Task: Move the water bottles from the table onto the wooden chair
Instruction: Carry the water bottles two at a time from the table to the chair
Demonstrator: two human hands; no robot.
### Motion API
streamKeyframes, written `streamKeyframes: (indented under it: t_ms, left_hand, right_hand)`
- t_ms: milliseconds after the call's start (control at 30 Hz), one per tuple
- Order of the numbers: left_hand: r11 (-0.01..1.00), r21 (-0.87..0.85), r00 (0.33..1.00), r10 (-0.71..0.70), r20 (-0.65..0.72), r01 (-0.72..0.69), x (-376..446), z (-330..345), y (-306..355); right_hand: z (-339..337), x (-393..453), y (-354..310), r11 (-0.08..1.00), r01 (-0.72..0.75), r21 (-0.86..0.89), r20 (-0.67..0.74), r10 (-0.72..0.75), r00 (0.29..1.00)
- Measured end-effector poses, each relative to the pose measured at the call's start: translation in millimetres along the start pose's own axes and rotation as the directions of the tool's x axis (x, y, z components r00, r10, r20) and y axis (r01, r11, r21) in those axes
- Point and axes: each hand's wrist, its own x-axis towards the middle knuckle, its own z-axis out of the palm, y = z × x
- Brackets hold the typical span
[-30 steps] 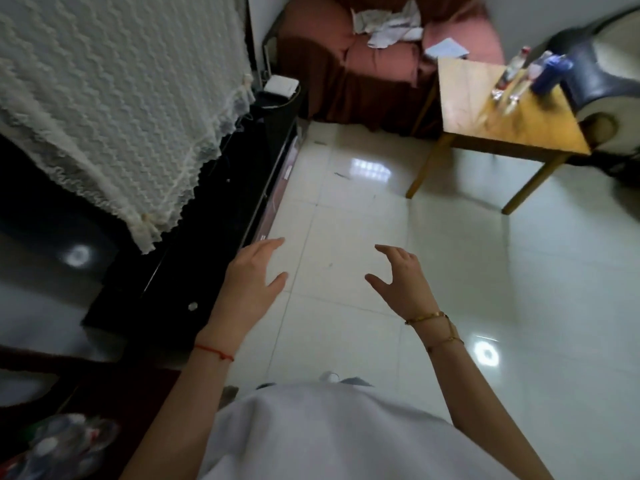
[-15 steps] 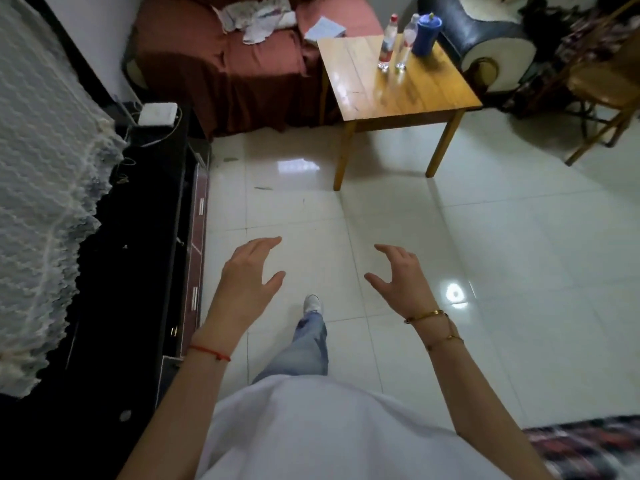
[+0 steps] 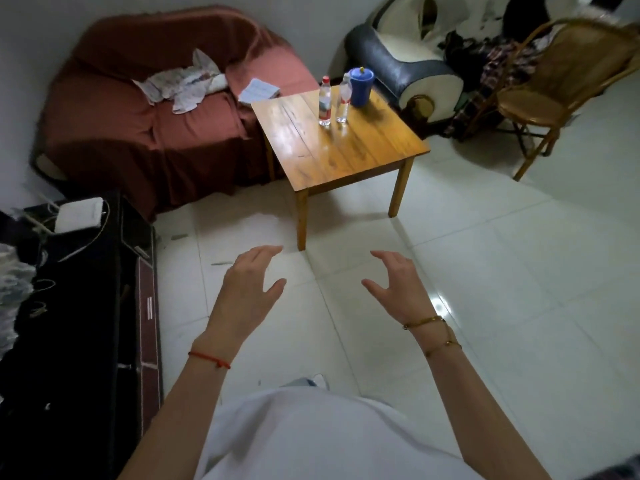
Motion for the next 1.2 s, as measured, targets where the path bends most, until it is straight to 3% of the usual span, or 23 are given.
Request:
streamKeyframes:
  t_ms: [267, 500, 867, 1200]
  left_hand:
    - [0.996, -0.009, 0.993, 0.084, 0.084, -0.083, 133, 17, 13]
    - [0.998, -0.005, 0.994, 0.060, 0.090, -0.060, 247, 50, 26]
    - [0.999, -0.028, 0.999, -0.042, -0.022, 0.042, 444, 93, 84]
    - [0.984, -0.025, 0.981, -0.180, -0.070, 0.179, 557, 113, 81]
  right_hand:
    - [-22, 96, 28, 0.994, -0.110, 0.021, -0.041, 0.111, 0.993]
    - [-47, 203, 71, 0.989, -0.140, 0.043, -0.012, 0.141, 0.990]
    - [-130, 427, 141, 0.999, 0.049, -0.015, 0.014, -0.049, 0.999]
    - [-138, 578, 157, 0.987, 0.158, -0.008, 0.090, -0.157, 0.984]
